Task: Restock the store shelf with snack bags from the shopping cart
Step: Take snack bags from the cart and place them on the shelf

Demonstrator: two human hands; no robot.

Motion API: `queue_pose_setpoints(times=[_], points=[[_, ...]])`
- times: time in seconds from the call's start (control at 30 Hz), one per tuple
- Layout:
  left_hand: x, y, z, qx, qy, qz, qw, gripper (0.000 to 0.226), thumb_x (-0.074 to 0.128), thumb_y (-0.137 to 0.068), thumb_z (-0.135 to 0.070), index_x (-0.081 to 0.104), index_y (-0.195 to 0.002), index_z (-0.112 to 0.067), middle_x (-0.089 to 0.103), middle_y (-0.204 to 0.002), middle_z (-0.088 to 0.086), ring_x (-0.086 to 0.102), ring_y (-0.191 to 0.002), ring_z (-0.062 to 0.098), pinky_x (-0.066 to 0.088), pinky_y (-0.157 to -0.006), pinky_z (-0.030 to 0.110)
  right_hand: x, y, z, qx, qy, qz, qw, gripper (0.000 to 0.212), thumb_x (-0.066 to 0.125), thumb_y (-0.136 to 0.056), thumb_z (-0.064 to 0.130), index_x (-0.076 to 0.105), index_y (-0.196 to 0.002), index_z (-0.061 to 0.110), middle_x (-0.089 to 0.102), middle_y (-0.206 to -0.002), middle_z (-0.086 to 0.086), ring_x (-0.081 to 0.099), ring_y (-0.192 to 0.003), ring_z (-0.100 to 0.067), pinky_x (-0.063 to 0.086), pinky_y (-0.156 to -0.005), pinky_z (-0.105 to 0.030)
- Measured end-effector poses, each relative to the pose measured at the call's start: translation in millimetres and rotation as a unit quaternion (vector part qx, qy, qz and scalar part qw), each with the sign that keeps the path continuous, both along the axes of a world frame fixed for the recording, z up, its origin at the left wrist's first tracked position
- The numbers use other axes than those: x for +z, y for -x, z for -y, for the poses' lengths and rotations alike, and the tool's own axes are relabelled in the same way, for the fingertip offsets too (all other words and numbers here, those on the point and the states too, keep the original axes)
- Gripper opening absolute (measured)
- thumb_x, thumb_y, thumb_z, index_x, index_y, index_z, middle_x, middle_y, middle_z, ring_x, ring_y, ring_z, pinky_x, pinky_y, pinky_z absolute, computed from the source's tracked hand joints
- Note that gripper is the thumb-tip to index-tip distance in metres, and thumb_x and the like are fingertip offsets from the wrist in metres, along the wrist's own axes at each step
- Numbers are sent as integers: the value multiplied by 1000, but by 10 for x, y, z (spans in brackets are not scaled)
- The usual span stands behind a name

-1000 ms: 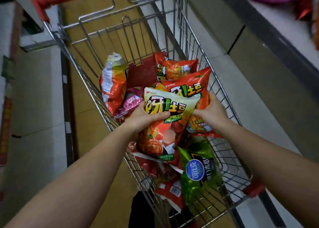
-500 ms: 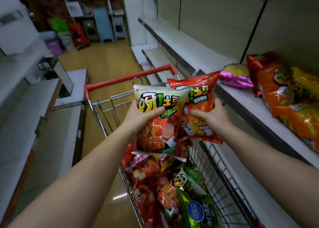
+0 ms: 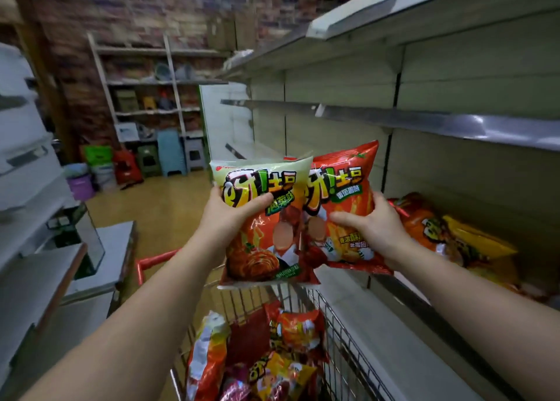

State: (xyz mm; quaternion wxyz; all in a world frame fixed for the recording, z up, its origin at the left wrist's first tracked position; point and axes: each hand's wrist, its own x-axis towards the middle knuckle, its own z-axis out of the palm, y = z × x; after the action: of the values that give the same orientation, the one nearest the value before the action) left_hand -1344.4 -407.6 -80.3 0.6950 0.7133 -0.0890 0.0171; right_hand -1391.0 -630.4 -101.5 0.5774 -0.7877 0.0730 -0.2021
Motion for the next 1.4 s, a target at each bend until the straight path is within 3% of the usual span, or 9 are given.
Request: queue_pose_setpoints(times=[0.27, 0.4, 0.57, 0.87, 0.97, 1.1, 1.2, 1.27, 1.4], points=[[705, -47, 53, -60, 29, 85, 994, 71, 80, -58, -35, 48, -120, -20, 66, -103, 4, 67, -87, 22, 54, -78, 37, 708, 179, -35, -65, -3, 87, 994, 71, 81, -68, 20, 42, -129, 18, 60, -108, -1, 60, -94, -18, 50, -83, -35], [990, -56, 123, -106, 51, 104, 988, 44, 77, -66, -32, 52, -101, -26, 67, -92, 4, 67, -78, 21, 54, -70, 35, 1025, 338, 14, -112, 12, 121, 986, 74, 82, -66, 23, 44, -130, 17, 62, -110, 0, 62, -98, -19, 51, -89, -39], [1196, -54, 347, -172, 50, 104, 978, 74, 78, -47, -44, 54, -112, -19, 70, -94, 8, 69, -75, 21, 53, -63, 31, 1320, 729, 176, -186, 44, 143, 971, 80, 83, -64, 30, 43, -132, 17, 63, -113, -1, 63, -100, -19, 51, -91, -42], [1445, 385, 1022, -323, 64, 121, 937, 33, 77, -69, -32, 55, -90, -22, 71, -86, 9, 69, -64, 19, 52, -60, 31, 1613, 1672, 441, -291, 53, 146, 944, 69, 78, -72, 25, 43, -130, 15, 61, -98, 5, 62, -86, -11, 51, -69, -23], [1528, 580, 1244, -372, 54, 124, 918, 33, 77, -68, -32, 55, -91, -23, 71, -85, 9, 69, -69, 22, 52, -61, 31, 1662, 1952, 525, -321, 42, 141, 936, 62, 77, -73, 25, 44, -125, 15, 62, -97, 3, 64, -83, -12, 52, -67, -24], [1610, 810, 1468, -422, 44, 129, 896, 70, 80, -46, -44, 57, -108, -18, 73, -91, 10, 71, -77, 26, 56, -73, 39, 1707, 2256, 615, -354, 27, 146, 923, 55, 77, -73, 23, 47, -118, 15, 65, -100, -3, 66, -84, -17, 55, -72, -30], [1661, 966, 1632, -443, 44, 139, 885, 41, 81, -61, -38, 61, -92, -20, 74, -80, 8, 71, -70, 25, 57, -76, 42, 1715, 2468, 695, -376, 13, 153, 914, 39, 77, -72, 20, 54, -103, 18, 68, -98, -5, 68, -84, -22, 56, -76, -36], [1695, 1105, 1737, -464, 52, 132, 875, 23, 77, -72, -30, 59, -83, -22, 73, -65, 3, 70, -57, 19, 56, -64, 35, 1722, 2619, 770, -390, 2, 159, 907, 32, 78, -71, 20, 53, -91, 24, 69, -97, -7, 68, -86, -26, 56, -80, -40], [1752, 1337, 1959, -514, 45, 114, 849, 35, 79, -64, -32, 64, -92, -16, 74, -68, 4, 70, -55, 18, 52, -58, 29, 1760, 2925, 969, -411, -24, 151, 899, 48, 79, -69, 21, 55, -110, 12, 70, -100, -14, 69, -83, -30, 57, -79, -43]])
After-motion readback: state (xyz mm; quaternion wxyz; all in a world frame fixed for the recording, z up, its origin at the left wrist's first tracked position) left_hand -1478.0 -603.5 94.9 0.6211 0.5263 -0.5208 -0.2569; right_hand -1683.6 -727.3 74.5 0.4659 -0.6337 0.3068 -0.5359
